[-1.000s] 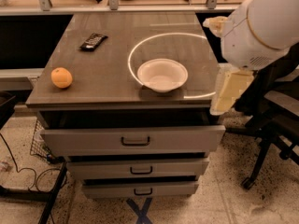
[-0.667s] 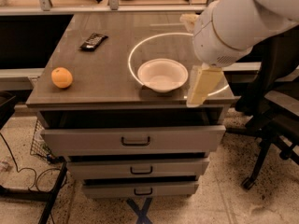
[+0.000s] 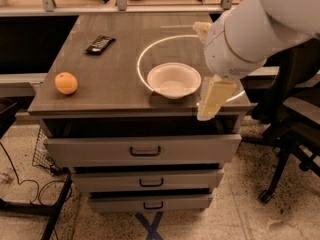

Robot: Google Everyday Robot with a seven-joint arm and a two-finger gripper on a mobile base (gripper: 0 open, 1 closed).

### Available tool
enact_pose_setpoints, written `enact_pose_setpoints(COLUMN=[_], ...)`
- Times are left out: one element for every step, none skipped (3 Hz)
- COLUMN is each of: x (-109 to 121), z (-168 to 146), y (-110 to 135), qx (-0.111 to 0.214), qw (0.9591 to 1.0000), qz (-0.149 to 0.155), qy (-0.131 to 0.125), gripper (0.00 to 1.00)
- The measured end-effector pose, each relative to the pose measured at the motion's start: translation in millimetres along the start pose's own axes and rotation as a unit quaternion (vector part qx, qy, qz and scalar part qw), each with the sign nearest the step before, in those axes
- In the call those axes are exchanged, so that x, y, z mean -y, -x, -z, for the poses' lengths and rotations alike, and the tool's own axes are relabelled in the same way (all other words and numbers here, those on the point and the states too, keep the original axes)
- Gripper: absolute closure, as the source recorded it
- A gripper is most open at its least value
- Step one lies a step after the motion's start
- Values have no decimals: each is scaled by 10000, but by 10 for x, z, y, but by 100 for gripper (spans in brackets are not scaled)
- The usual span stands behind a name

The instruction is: Move paper bowl near rxbar chocolate

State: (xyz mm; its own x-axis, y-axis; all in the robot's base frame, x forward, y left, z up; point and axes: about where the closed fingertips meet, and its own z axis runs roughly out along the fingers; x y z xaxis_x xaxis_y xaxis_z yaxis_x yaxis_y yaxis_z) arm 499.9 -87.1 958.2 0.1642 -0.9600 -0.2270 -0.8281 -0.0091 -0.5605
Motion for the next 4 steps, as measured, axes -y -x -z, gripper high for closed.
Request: enact_pose_setpoints(x=[-162,-281,-337,-316], z=[-394,-823,-1177,-1404], y=[141,325,431,438], qx=[201,427,570,571], qw=[9996,9986,9973,9970], qz=[-119,-107,-79,-7], qy=[146,304,452,528], gripper=[0,0,0,0])
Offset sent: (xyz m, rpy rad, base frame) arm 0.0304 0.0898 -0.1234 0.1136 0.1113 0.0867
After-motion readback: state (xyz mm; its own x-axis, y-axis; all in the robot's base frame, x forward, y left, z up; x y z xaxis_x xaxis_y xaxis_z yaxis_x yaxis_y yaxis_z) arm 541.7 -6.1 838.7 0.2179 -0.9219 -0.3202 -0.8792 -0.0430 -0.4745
